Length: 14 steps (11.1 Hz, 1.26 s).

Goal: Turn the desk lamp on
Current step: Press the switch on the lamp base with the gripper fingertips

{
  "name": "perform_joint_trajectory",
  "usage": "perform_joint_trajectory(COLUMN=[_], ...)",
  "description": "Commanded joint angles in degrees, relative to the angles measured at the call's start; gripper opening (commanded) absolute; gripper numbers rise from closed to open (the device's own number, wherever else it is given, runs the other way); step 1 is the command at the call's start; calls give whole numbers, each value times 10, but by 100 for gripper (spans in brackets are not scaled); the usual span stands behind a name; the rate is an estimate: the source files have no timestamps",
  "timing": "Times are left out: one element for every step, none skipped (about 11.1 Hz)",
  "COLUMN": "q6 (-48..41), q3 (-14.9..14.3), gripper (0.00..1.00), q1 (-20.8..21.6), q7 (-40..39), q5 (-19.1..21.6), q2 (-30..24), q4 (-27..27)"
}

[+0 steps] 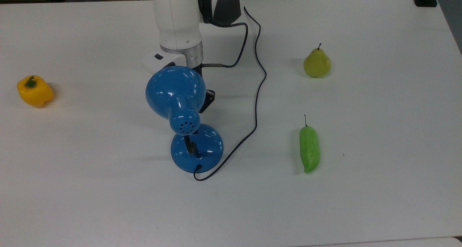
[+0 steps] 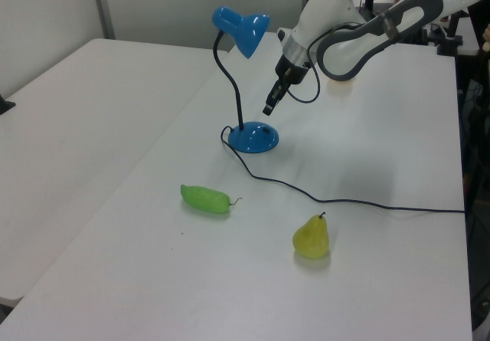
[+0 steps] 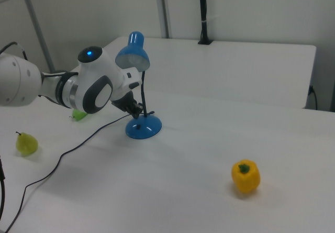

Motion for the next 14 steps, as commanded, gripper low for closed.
perform_joint_trajectory(q6=[17, 17, 18, 31, 49, 52, 52, 53, 54, 54, 54, 54, 54, 57], q3=[-8, -8, -8, -8, -8, -8, -8, -7, -8, -7, -7, -7, -7, -7], gripper=[0, 0, 0, 0, 0, 0, 0, 0, 0, 0, 0, 0, 0, 0], q1=[8, 8, 8, 9, 10, 10, 10, 10, 10, 10, 11, 11, 11, 11], q7=[-13, -13, -13, -13, -13, -13, -13, -13, -13, -13, -12, -13, -13, -13], q5=[1, 1, 1, 1, 1, 2, 2, 2, 2, 2, 2, 2, 1, 2], q2=[13, 18, 20, 25, 33, 38, 39, 40, 42, 42, 49, 50, 50, 51], q4=[-1, 0, 0, 0, 0, 0, 0, 0, 0, 0, 0, 0, 0, 0])
